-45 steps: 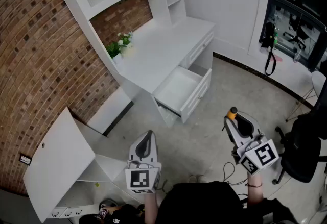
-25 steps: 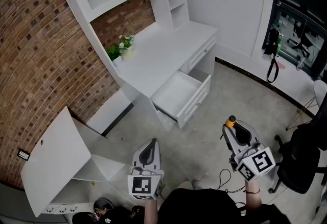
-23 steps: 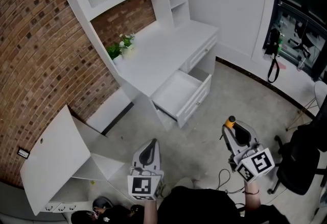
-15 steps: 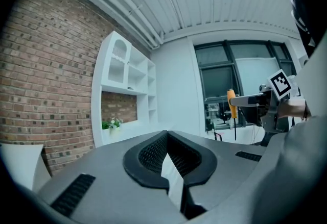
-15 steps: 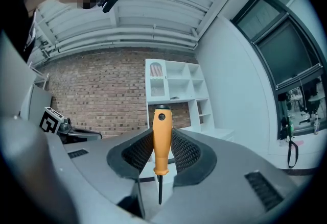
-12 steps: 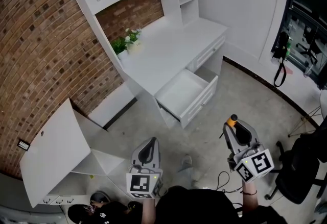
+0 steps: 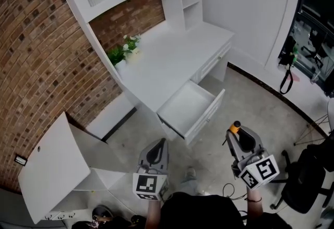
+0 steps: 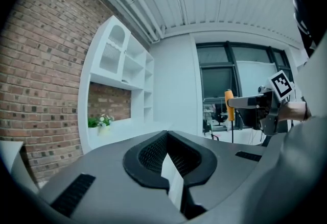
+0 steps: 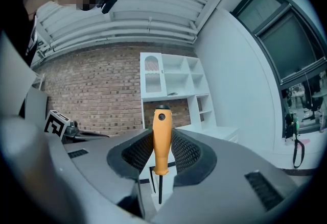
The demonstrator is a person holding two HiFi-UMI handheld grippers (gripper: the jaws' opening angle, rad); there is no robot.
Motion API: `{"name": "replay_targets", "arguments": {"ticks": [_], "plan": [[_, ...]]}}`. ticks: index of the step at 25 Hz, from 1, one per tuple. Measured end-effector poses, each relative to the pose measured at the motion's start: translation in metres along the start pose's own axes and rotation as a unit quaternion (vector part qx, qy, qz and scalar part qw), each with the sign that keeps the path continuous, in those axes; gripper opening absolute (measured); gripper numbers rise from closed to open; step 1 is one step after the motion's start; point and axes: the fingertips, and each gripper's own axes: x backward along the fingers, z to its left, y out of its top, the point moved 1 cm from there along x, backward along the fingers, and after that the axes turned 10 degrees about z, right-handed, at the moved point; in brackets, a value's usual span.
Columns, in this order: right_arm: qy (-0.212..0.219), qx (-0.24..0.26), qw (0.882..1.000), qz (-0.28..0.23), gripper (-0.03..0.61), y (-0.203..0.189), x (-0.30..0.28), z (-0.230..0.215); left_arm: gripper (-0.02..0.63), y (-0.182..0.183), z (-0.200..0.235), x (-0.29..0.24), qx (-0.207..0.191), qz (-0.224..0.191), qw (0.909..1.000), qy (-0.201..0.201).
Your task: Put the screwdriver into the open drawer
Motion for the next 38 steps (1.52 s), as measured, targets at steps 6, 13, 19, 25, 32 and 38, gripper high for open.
{"name": "replay_targets", "arguments": {"ticks": [6, 13, 19, 25, 32, 38], "plan": [[-0.013, 0.001, 1.000, 0.001, 0.110, 0.011, -0.040, -0.020, 0.008, 0.025, 0.025, -0.047, -0.007, -0.014, 0.9997, -0.019], [-0.021, -0.008, 1.000, 0.005, 0.110, 0.017, -0.083, -0.033, 0.009, 0.030, 0.061, -0.079, 0.002, -0.013, 0.9996, -0.025], [-0.023, -0.012, 1.000, 0.007, 0.110, 0.014, -0.110, -0.042, 0.009, 0.028, 0.071, -0.103, 0.005, -0.011, 0.9991, -0.039], [-0.021, -0.015, 1.000, 0.017, 0.110, 0.013, -0.127, -0.047, 0.009, 0.021, 0.078, -0.111, 0.015, 0.001, 0.9991, -0.040], [-0.017, -0.023, 0.999, 0.023, 0.110, 0.012, -0.145, -0.058, 0.009, 0.012, 0.085, -0.123, 0.036, 0.016, 0.9988, -0.030], [0.000, -0.027, 0.999, 0.037, 0.110, 0.012, -0.167, -0.077, 0.009, 0.008, 0.085, -0.144, 0.051, 0.032, 0.9979, -0.022]]}}
